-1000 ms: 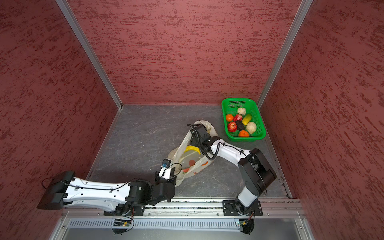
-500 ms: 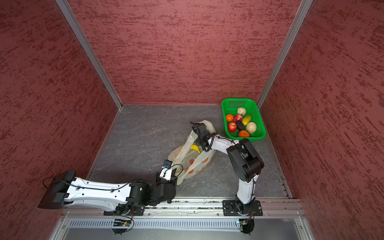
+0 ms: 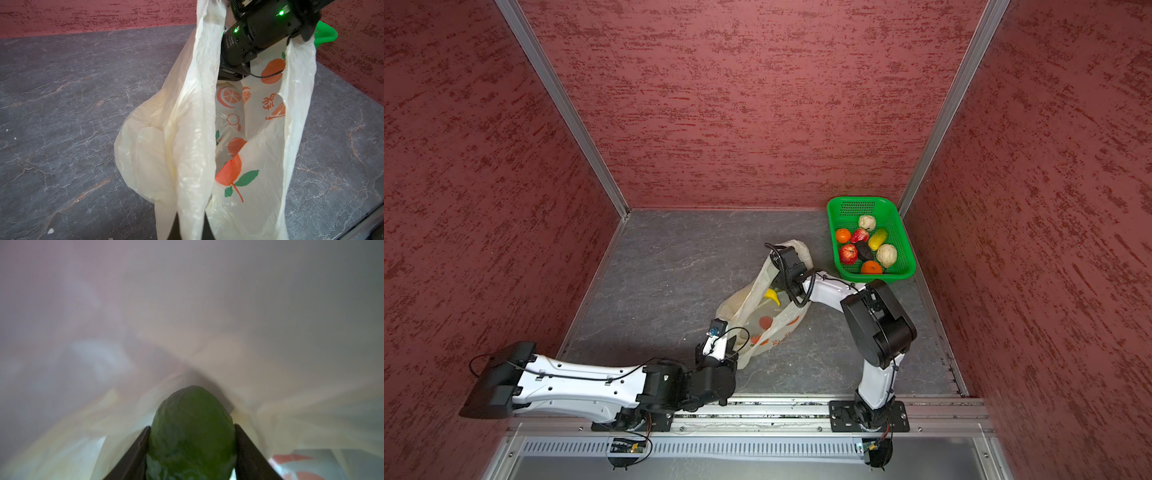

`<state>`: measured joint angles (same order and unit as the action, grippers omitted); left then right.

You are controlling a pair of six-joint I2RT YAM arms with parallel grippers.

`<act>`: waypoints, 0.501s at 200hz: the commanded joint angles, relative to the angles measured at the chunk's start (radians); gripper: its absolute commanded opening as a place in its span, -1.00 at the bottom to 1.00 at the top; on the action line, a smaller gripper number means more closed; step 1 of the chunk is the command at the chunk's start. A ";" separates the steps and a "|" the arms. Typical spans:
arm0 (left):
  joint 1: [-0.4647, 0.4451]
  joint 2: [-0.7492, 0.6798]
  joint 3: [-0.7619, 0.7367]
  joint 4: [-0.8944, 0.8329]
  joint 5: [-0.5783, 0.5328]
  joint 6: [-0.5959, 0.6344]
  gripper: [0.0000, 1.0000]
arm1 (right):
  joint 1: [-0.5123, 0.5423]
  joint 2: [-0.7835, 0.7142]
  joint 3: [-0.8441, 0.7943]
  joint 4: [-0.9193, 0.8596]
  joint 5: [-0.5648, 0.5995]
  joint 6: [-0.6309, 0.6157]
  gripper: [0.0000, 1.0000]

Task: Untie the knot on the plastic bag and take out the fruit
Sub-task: 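Close the right gripper on the green fruit while the left gripper holds the bag rim, then lift the green fruit up out of the bag with the right gripper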

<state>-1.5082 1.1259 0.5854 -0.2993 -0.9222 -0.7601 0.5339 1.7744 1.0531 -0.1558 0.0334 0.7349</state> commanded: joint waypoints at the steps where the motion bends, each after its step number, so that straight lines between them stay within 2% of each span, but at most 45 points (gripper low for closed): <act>1: 0.012 0.004 0.007 -0.021 -0.010 -0.019 -1.00 | -0.008 -0.070 -0.039 0.071 -0.141 -0.033 0.01; 47: 0.026 -0.004 0.006 -0.030 -0.010 -0.019 -1.00 | 0.003 -0.129 -0.118 0.147 -0.316 -0.074 0.00; 100: 0.047 -0.035 0.007 -0.080 -0.013 -0.040 -1.00 | 0.050 -0.200 -0.125 0.069 -0.394 -0.128 -0.02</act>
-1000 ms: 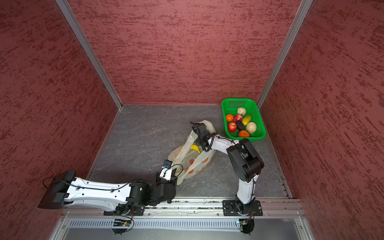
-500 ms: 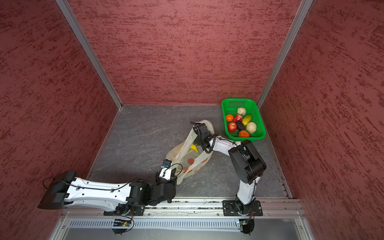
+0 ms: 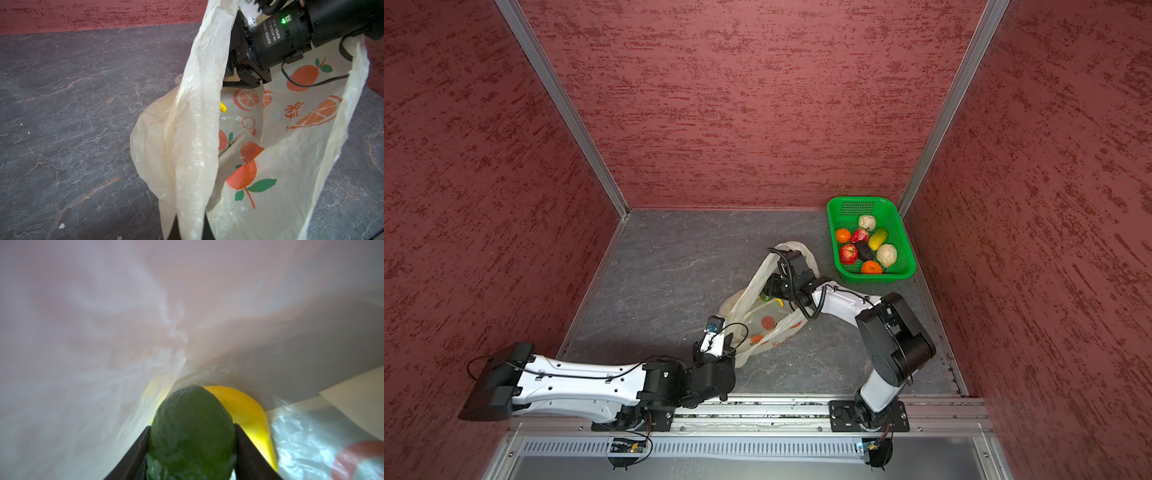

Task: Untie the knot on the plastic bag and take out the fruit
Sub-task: 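Lift the green fruit up out of the bag with the right gripper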

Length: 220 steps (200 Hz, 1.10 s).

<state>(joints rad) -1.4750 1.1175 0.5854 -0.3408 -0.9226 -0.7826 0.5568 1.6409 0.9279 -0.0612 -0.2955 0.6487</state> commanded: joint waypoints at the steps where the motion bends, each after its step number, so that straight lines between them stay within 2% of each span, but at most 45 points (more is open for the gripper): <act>1: 0.014 -0.027 0.007 -0.040 -0.012 -0.017 -1.00 | 0.030 -0.068 0.000 -0.030 -0.066 -0.042 -0.02; 76: 0.099 -0.090 0.004 -0.052 0.001 0.028 -1.00 | 0.173 -0.214 0.017 -0.223 -0.013 -0.070 -0.03; 126: 0.120 -0.123 -0.002 -0.071 -0.004 0.046 -1.00 | 0.210 -0.294 0.054 -0.315 0.027 -0.105 -0.02; 171: 0.131 -0.122 0.004 -0.054 -0.021 0.082 -1.00 | 0.215 -0.361 0.029 -0.278 0.065 -0.125 -0.01; 220: 0.118 -0.079 0.029 -0.033 -0.020 0.106 -1.00 | 0.216 -0.327 0.078 -0.169 0.151 -0.091 -0.02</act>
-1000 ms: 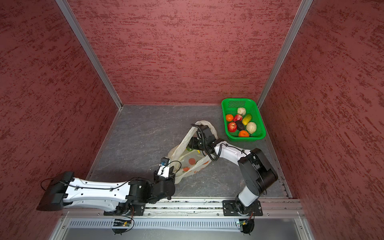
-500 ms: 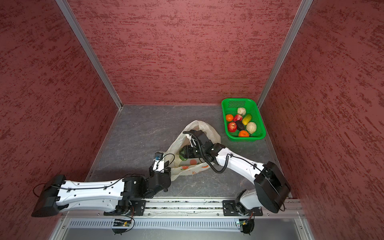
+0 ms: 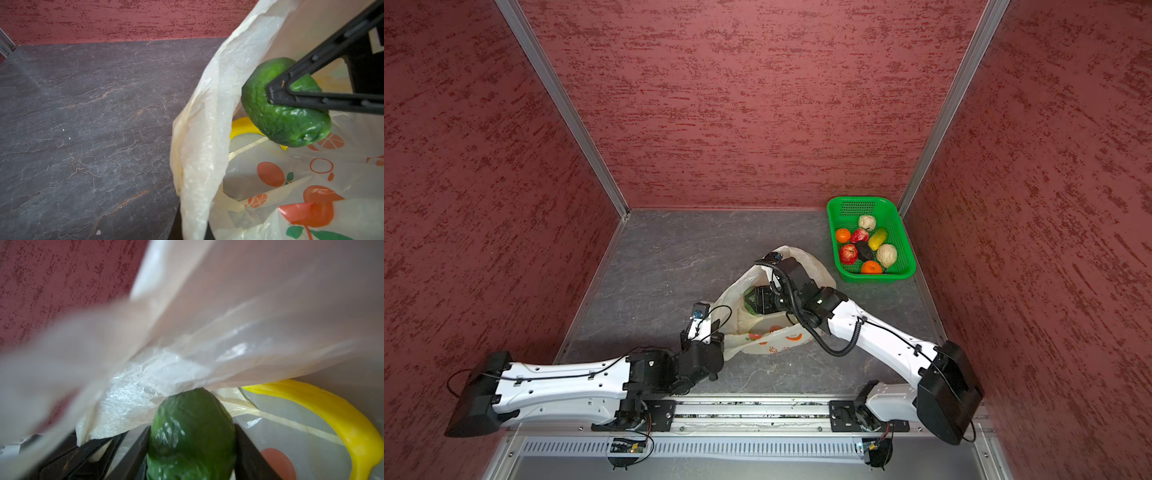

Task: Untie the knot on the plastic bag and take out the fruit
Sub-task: 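Lift the green fruit up out of the bag with the right gripper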

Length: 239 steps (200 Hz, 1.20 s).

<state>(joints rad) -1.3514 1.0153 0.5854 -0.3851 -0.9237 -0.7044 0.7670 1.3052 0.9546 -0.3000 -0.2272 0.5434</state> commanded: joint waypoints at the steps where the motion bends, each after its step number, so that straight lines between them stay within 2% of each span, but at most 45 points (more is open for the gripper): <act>1: -0.007 0.024 0.030 0.010 -0.019 0.027 -1.00 | 0.004 0.009 0.052 0.070 0.086 0.015 -0.02; 26: -0.015 0.041 0.036 0.019 -0.026 0.032 -1.00 | 0.005 0.004 0.079 0.063 0.150 0.023 -0.02; 55: -0.025 0.073 0.047 0.037 -0.025 0.037 -1.00 | 0.005 -0.004 0.099 0.083 0.172 0.047 -0.02; 82: -0.037 0.111 0.059 0.091 -0.016 0.061 -1.00 | 0.002 -0.012 0.106 0.075 0.290 0.066 0.00; 138: -0.035 0.191 0.091 0.195 0.032 0.131 -1.00 | -0.005 0.080 0.157 0.196 0.343 0.113 -0.01; 173: -0.031 0.191 0.088 0.178 0.032 0.118 -1.00 | -0.018 0.122 0.205 0.210 0.397 0.095 -0.01; 239: -0.050 0.149 0.080 0.149 0.020 0.117 -1.00 | -0.080 0.060 0.220 0.202 0.398 0.104 0.00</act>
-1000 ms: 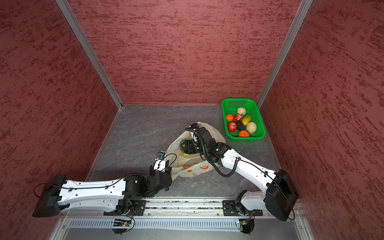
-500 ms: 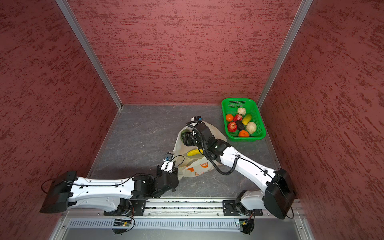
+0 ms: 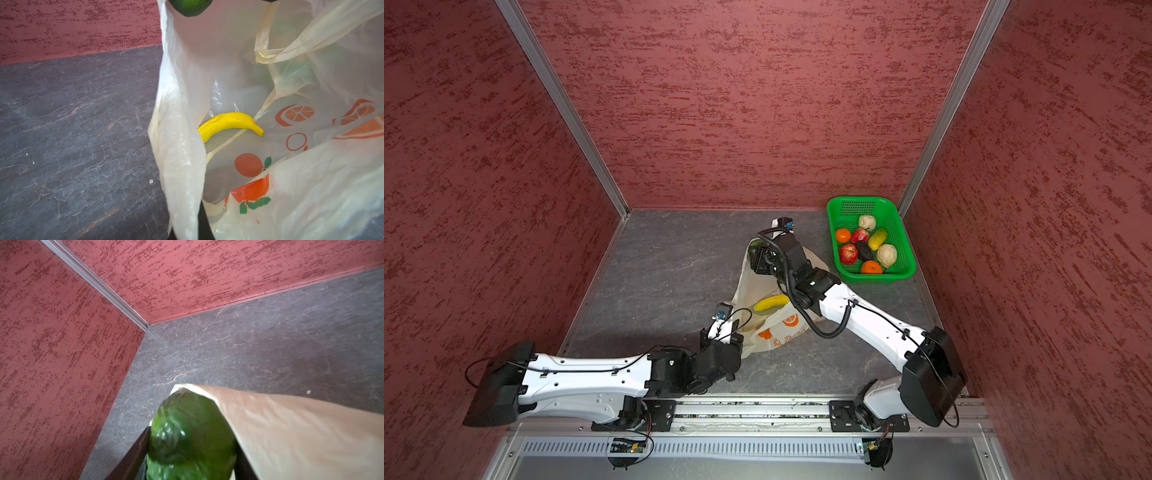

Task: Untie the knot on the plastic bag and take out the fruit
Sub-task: 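Lift the green fruit up out of the bag with the right gripper, then carry the green fruit over the green basket with the right gripper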

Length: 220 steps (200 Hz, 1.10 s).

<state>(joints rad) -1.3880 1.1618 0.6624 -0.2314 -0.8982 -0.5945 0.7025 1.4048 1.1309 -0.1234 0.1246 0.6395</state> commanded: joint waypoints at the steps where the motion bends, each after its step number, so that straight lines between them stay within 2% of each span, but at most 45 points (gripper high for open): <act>1: -0.014 0.004 0.004 -0.004 -0.004 0.008 -1.00 | -0.016 -0.039 0.044 0.026 0.048 0.007 0.00; 55: -0.034 0.089 0.014 -0.017 0.015 -0.039 -1.00 | -0.083 -0.001 0.072 0.095 0.098 -0.011 0.00; 106: -0.012 0.082 0.023 -0.053 -0.005 -0.064 -1.00 | -0.103 0.008 0.097 0.113 0.021 0.014 -0.01; 126: 0.018 0.054 0.025 -0.005 -0.003 -0.009 -1.00 | -0.099 -0.012 0.040 0.161 -0.021 0.075 -0.02; 165: 0.079 0.085 0.046 0.126 0.087 0.108 -1.00 | -0.049 0.003 -0.014 0.227 -0.043 0.117 -0.03; 220: 0.105 0.138 0.095 0.122 0.130 0.104 -1.00 | -0.011 -0.002 -0.027 0.267 -0.071 0.108 -0.02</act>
<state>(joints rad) -1.3022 1.2976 0.7303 -0.1257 -0.7914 -0.5076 0.6823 1.4124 1.1172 0.0795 0.0860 0.7345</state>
